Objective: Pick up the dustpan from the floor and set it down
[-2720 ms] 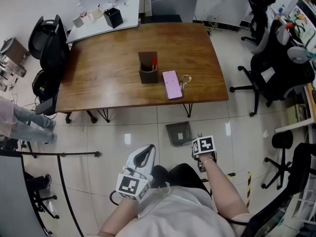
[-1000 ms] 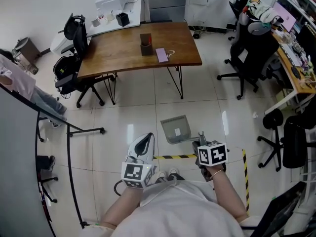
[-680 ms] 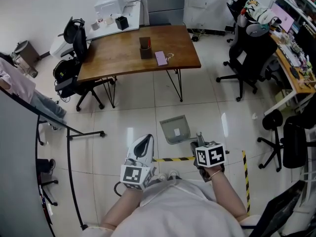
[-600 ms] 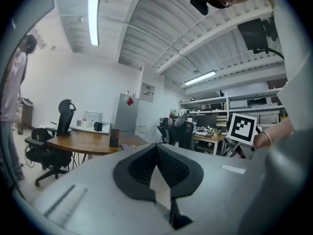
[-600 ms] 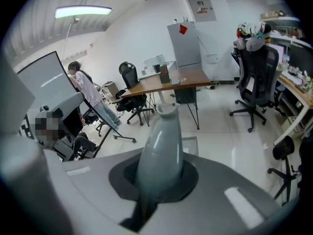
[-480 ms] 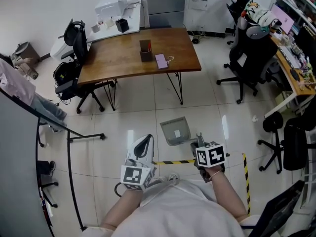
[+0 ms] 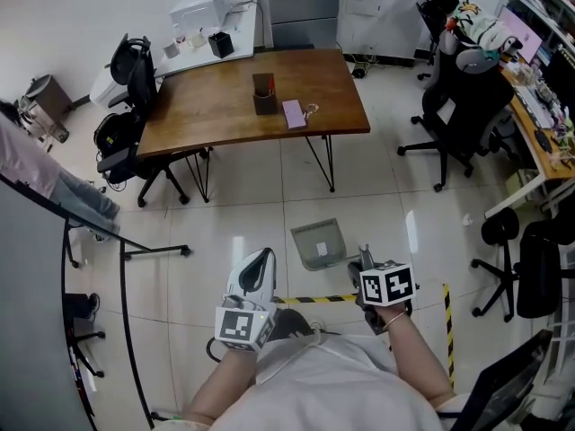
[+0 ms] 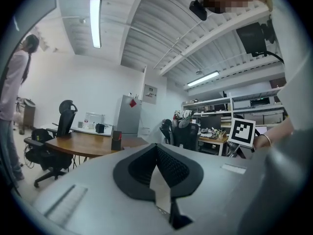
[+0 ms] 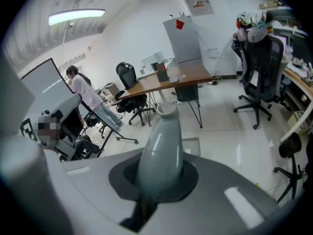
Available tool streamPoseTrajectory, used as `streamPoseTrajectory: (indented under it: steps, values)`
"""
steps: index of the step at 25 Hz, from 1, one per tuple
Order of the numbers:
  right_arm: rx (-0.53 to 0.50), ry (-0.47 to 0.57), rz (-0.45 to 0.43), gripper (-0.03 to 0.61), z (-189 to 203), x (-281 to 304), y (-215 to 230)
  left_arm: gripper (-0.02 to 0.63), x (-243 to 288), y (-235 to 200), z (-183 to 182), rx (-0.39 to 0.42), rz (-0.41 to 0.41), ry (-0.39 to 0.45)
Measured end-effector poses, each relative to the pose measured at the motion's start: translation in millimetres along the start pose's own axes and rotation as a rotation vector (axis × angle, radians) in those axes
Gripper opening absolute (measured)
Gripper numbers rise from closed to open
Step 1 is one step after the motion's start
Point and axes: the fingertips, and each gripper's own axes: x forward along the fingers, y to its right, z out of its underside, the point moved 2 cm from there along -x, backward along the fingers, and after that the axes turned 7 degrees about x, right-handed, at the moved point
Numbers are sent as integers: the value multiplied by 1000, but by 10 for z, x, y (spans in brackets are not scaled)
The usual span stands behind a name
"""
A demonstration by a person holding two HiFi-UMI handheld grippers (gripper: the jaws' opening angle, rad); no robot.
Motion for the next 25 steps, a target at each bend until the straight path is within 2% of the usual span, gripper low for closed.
streamPoseTrajectory:
  steps: [3,7,10,15,19,25]
  values:
    - [13,-7,-25,2,-113,169,60,14,154,-108,65,-28,-7,-26]
    - [46,-54,3,2,-275,440,199,14,424,-316,199,-70,1,-66]
    - [68,-90,16,2,-489,717,242,14,723,-517,355,-105,40,-100]
    - [108,-131,56,2,-815,1130,356,14,1313,-894,286,-110,125,-104]
    - [149,-134,84,2,-1104,1409,428,14,1710,-1253,195,-113,117,-97]
    - [160,-141,102,2,-1527,1744,606,14,2047,-1482,269,-132,89,-119]
